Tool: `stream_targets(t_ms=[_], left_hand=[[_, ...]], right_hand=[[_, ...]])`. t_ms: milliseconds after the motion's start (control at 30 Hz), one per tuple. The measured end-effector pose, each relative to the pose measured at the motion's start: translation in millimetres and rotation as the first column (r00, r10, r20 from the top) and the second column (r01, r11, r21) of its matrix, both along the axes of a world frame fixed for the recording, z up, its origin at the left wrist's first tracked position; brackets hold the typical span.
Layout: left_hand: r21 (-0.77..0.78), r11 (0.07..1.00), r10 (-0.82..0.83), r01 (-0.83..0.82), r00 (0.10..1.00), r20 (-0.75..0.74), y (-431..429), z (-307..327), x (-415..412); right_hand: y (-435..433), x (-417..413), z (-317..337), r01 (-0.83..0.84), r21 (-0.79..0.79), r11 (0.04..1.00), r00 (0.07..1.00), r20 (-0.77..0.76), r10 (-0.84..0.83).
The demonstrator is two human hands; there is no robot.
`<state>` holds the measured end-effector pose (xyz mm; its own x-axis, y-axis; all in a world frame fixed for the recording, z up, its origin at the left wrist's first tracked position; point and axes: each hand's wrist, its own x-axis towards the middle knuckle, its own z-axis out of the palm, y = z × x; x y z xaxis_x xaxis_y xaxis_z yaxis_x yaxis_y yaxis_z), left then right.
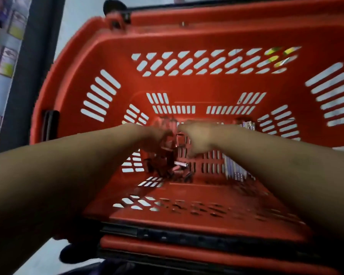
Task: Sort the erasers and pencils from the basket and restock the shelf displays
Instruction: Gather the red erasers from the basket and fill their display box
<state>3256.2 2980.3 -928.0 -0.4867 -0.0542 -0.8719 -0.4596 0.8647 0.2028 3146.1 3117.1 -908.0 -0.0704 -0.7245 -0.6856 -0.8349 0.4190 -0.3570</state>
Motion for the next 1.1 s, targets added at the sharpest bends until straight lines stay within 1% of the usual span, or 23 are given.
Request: stream_targets(t_ms=[67,167,233,333,433,567,667,733,767,800,867,900,933,1000,1067,1100], left_hand=[[0.045,0.997,0.068,-0.066,0.997,-0.030,2.6,-9.4,9.9],[0.013,0.993,0.117,-0.117,0.986,-0.120,5.1,-19.0,22.5],[0.032,0.989,0.145,-0.142,0.978,-0.149,5.8,-18.2,25.2],[0.074,0.984,0.173,-0.163,0.972,-0.157,8.2,-15.4,24.9],[0.122,0.965,0.251,-0.234,0.956,-0.154,12.7,-15.3,25.3],[0.063,0.957,0.289,-0.282,0.943,-0.166,8.1,-21.9,29.5],[-0.007,0.976,0.218,-0.220,0.970,-0.106,12.9,-20.4,31.0],[-0.026,0.972,0.234,-0.236,0.971,-0.055,18.8,-19.6,30.7],[-0.014,0.952,0.305,-0.305,0.952,-0.022,20.9,-19.6,30.3],[0.007,0.913,0.408,-0.408,0.913,0.032,22.7,-17.7,29.2],[0.035,0.806,0.582,-0.591,0.802,0.136,20.6,-15.6,26.2],[0.031,0.771,0.621,-0.636,0.762,0.185,17.5,-14.3,24.7],[0.026,0.762,0.626,-0.648,0.745,0.230,14.9,-11.3,23.9],[0.050,0.822,0.531,-0.567,0.795,0.294,12.4,-3.8,23.3],[0.123,0.852,0.456,-0.509,0.836,0.304,13.1,0.0,25.1],[0.146,0.859,0.436,-0.491,0.850,0.294,14.3,0.2,26.5]], right_hand=[[5.7,10.1,-21.6,0.046,-0.031,0.998,0.999,0.020,-0.045],[17.7,22.0,-45.6,0.061,-0.128,0.990,0.998,-0.023,-0.065],[19.5,24.0,-50.1,0.084,-0.148,0.985,0.996,-0.008,-0.086],[14.2,22.0,-46.6,0.147,-0.158,0.976,0.988,0.071,-0.138],[12.6,24.7,-44.3,0.127,-0.136,0.983,0.988,0.101,-0.114],[13.9,33.2,-45.9,0.094,-0.082,0.992,0.988,0.134,-0.083],[14.2,38.7,-44.3,0.051,-0.037,0.998,0.992,0.121,-0.046],[15.6,40.8,-40.4,0.040,-0.004,0.999,0.991,0.129,-0.039],[15.7,41.4,-39.3,0.037,0.013,0.999,0.990,0.134,-0.039],[15.1,41.7,-39.2,0.046,0.022,0.999,0.989,0.141,-0.048],[12.0,41.7,-38.9,0.080,0.044,0.996,0.981,0.174,-0.086],[10.8,42.3,-39.1,0.093,0.067,0.993,0.975,0.194,-0.105],[10.0,42.7,-40.1,0.089,0.095,0.991,0.972,0.207,-0.107],[10.5,43.3,-44.3,0.083,0.166,0.983,0.960,0.251,-0.124],[11.2,43.2,-44.0,0.096,0.224,0.970,0.939,0.304,-0.163],[10.9,42.0,-43.1,0.074,0.215,0.974,0.944,0.300,-0.138]])
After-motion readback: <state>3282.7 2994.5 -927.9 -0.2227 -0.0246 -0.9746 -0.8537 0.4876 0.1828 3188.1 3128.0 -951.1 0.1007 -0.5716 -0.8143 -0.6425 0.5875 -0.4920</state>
